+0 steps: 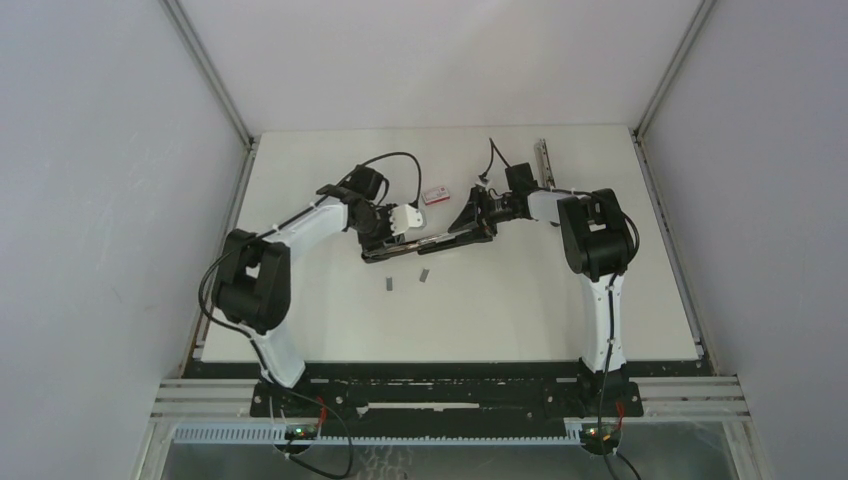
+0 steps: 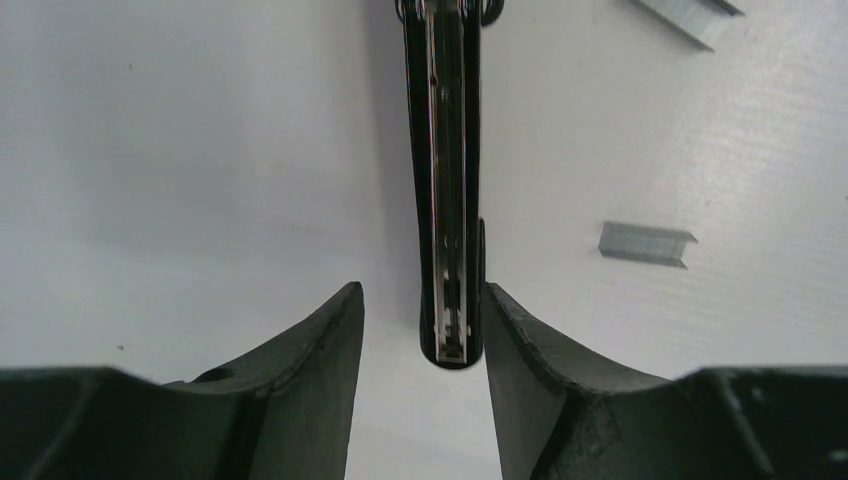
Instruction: Unload the staples from the stapler
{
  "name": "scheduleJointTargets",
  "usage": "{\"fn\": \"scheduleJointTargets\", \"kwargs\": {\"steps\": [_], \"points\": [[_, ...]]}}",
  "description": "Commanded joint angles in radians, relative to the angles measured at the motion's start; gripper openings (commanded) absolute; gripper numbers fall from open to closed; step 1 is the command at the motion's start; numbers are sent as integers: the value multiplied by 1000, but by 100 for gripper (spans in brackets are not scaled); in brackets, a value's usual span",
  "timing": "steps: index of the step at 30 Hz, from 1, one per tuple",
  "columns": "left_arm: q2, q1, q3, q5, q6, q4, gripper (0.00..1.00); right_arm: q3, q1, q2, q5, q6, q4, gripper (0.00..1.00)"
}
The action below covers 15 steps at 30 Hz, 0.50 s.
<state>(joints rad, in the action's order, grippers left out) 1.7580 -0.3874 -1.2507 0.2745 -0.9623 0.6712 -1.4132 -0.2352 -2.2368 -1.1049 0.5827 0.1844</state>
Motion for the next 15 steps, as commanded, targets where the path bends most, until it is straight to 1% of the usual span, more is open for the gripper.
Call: {"fn": "scheduleJointTargets", "kwargs": {"steps": [1,6,15], "points": [[70,-25,-102,32,-17,6,51,-20,11,31,94,-58,10,58],[118,-39,-132,46,-19,26,50,-20,11,30,91,-58,10,58],[180,-51,-154,29,-12,50,44,-23,11,23,83,-51,6,59]]}}
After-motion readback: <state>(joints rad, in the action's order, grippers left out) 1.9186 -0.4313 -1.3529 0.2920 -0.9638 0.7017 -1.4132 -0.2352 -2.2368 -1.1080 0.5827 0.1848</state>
